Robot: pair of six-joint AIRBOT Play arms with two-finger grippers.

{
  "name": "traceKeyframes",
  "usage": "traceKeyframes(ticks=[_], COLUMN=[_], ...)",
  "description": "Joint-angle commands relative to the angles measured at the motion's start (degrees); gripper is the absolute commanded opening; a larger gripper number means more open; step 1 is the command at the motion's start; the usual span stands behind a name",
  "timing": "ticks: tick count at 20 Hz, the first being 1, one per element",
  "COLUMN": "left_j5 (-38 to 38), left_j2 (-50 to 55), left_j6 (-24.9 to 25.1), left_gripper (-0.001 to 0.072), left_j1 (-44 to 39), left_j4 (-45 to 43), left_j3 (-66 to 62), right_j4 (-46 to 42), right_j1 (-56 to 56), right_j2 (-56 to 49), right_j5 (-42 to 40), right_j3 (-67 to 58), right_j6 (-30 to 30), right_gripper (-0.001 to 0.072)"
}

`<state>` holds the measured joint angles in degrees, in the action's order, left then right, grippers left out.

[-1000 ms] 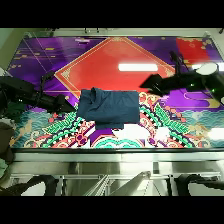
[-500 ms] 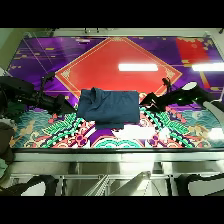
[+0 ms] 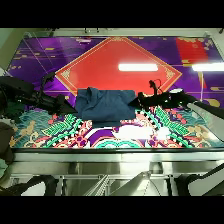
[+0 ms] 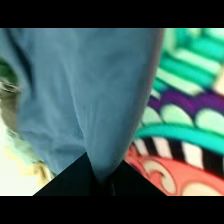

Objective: Fold the shirts.

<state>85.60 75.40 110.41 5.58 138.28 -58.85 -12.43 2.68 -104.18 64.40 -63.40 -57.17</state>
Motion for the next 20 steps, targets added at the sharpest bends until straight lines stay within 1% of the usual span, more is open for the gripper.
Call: traceKeyframes(ticks=[1,3,5,8,10,14,17,18,20], left_j5=[0.57,0.57,0.50,-0.11,-0.11,-0.02,-0.13,-0.15,-0.11], left_j2=[-0.04,-0.04,-0.04,-0.02,-0.02,-0.02,-0.02,-0.02,-0.02], left_j6=[0.00,0.00,0.04,0.07,0.11,0.42,0.81,0.81,0.79], left_gripper=[0.0018,0.0019,0.0019,0.0018,0.0018,0.0019,0.0019,0.0019,0.0018], left_j1=[0.04,0.04,0.04,0.04,0.02,0.04,0.04,0.02,0.04], left_j4=[-0.11,-0.15,-0.24,-0.24,-0.24,-0.28,-0.26,-0.26,-0.24], left_j3=[0.02,0.02,0.02,0.02,0.02,0.02,0.02,0.02,0.02], right_j4=[6.01,2.84,-5.44,-19.32,-26.38,-40.35,-48.22,-49.79,-49.70], right_j1=[-7.41,-17.18,-27.71,-43.69,-54.55,-76.78,-88.78,-91.52,-94.90], right_j2=[2.32,6.16,10.97,18.86,24.37,34.07,36.92,37.13,37.16], right_j5=[0.24,0.11,0.02,-0.09,-0.17,-3.80,-4.85,-5.33,-5.90], right_j3=[-2.10,-2.01,-0.85,3.54,7.65,14.82,18.45,19.58,21.27], right_j6=[3.58,0.70,-4.17,-9.73,-10.69,-15.37,-15.58,-16.72,-18.69], right_gripper=[0.0016,0.0015,0.0015,0.0014,0.0015,0.0015,0.0015,0.0015,0.0016])
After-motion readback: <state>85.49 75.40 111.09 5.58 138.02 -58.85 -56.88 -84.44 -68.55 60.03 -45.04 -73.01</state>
